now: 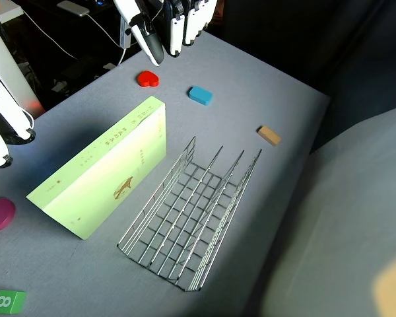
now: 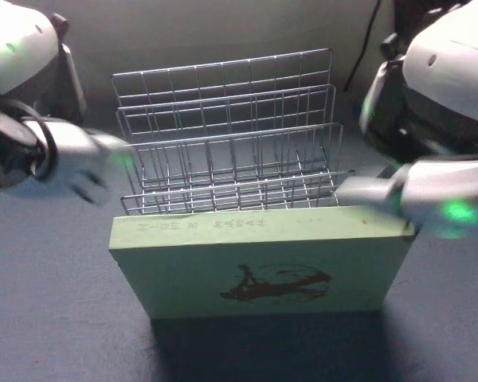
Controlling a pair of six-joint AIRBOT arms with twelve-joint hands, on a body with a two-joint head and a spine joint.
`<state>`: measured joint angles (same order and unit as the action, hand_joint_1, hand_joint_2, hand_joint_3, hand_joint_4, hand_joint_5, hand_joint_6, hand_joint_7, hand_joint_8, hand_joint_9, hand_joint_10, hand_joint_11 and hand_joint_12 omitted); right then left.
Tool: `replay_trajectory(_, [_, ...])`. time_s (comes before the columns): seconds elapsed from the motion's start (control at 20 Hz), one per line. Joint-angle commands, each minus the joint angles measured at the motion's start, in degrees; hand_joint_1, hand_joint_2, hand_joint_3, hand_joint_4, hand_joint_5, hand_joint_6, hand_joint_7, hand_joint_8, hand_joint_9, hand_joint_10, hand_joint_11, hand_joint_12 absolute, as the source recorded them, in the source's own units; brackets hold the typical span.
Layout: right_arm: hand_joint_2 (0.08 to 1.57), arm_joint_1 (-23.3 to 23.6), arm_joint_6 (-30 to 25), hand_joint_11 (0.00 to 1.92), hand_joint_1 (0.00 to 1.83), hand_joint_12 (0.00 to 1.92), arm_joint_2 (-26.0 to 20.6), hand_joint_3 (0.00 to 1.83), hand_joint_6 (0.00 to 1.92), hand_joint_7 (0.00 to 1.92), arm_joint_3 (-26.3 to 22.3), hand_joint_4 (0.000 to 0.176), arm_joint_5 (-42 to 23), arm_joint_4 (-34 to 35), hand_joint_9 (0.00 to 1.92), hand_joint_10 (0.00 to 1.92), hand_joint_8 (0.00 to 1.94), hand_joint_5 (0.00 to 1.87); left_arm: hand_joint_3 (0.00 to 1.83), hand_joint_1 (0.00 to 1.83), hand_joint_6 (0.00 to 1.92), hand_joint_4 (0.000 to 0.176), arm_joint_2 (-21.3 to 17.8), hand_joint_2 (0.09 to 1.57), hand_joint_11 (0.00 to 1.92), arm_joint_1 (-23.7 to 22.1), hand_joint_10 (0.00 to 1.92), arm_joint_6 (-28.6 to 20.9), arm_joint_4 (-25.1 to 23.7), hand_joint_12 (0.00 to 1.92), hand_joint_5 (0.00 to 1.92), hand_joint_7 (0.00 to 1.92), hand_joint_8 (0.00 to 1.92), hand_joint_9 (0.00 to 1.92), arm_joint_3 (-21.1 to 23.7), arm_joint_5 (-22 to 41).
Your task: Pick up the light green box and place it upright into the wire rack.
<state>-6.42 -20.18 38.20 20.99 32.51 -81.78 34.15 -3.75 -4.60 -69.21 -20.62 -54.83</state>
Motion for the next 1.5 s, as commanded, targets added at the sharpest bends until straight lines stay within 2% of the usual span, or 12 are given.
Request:
replay_trajectory(0.0, [1.03,0.6,0.0,0.00,0.23,0.82,0.2,0.02,0.00,0.25,-0.2,0.034,-0.5,-3.3,0.17,0.01,0.00,0.23,0.01,0.25,0.00,0.089,0.0,1.03,0.00,-0.3,0.01,0.1,-5.1,0.72,0.27,0.18,0.00,0.20,0.3,1.2])
replay_trajectory(0.3, [1.04,0.8,0.4,0.00,0.24,0.87,1.4,0.01,0.01,0.25,-0.2,0.028,1.3,-3.0,0.18,0.00,0.00,0.26,0.01,0.24,0.00,0.089,0.0,1.04,0.00,-0.2,0.00,0.4,-5.1,0.70,0.26,0.19,0.00,0.20,0.2,0.4])
replay_trajectory(0.5, [1.02,0.8,1.3,0.00,0.29,0.87,4.0,0.00,0.00,0.25,0.1,0.021,3.6,-3.0,0.17,0.00,0.00,0.25,0.01,0.23,0.00,0.088,-0.3,1.04,0.00,0.5,0.01,1.3,-5.1,0.70,0.26,0.20,0.00,0.21,-0.9,0.4])
replay_trajectory(0.65, [1.00,1.4,1.9,0.00,0.39,0.87,8.8,0.00,0.00,0.25,1.5,0.011,8.0,-1.6,0.17,0.00,0.00,0.24,0.01,0.22,0.00,0.088,-0.4,1.04,0.00,0.7,0.00,2.4,-5.1,0.70,0.27,0.20,0.00,0.21,-1.8,0.8])
replay_trajectory(0.75, [0.99,1.9,5.5,0.00,0.47,0.86,13.1,0.00,0.00,0.25,3.7,0.010,11.6,3.9,0.17,0.00,0.00,0.24,0.01,0.22,0.00,0.088,-0.5,1.05,0.00,0.7,0.00,3.4,-5.1,0.70,0.27,0.20,0.00,0.21,-2.6,1.3])
replay_trajectory(0.85, [0.97,1.2,6.6,0.00,0.55,0.86,17.0,0.00,0.00,0.25,7.3,0.010,11.4,10.2,0.16,0.00,0.00,0.23,0.00,0.22,0.00,0.088,-0.6,1.04,0.00,1.1,0.00,4.6,-5.1,0.70,0.27,0.20,0.00,0.21,-4.0,1.9])
replay_trajectory(1.0, [0.96,1.3,6.3,0.00,0.59,0.79,19.3,0.00,0.00,0.20,9.3,0.014,10.8,12.2,0.11,0.00,0.00,0.17,0.00,0.27,0.00,0.088,-1.0,1.03,0.00,1.4,0.00,5.4,-5.9,0.70,0.26,0.21,0.01,0.21,-5.6,3.5])
replay_trajectory(1.05, [0.97,1.4,6.2,0.00,0.64,0.65,20.2,0.00,0.00,0.14,9.7,0.017,10.7,12.4,0.06,0.00,0.00,0.12,0.00,0.31,0.00,0.088,-1.4,1.01,0.00,1.4,0.00,5.5,-6.1,0.71,0.26,0.21,0.01,0.21,-6.0,4.0])
replay_trajectory(1.1, [0.97,1.5,6.0,0.00,0.66,0.62,21.1,0.00,0.00,0.14,10.0,0.015,10.7,12.4,0.06,0.00,0.00,0.12,0.00,0.28,0.00,0.088,-1.8,1.02,0.00,1.5,0.00,5.8,-6.1,0.71,0.26,0.21,0.00,0.21,-6.3,4.5])
replay_trajectory(1.35, [0.98,2.0,5.9,0.00,0.69,0.61,26.3,0.00,0.01,0.14,12.0,0.010,11.7,13.2,0.05,0.00,0.01,0.13,0.01,0.23,0.00,0.088,-4.7,1.04,0.00,1.4,0.01,7.4,-6.1,0.71,0.26,0.22,0.00,0.22,-7.1,6.8])
replay_trajectory(1.45, [0.97,2.3,5.9,0.00,0.70,0.62,27.9,0.00,0.01,0.15,13.6,0.010,11.7,15.8,0.05,0.00,0.01,0.13,0.01,0.23,0.00,0.088,-5.4,1.04,0.00,1.3,0.01,7.7,-6.1,0.71,0.25,0.22,0.01,0.22,-7.4,7.4])
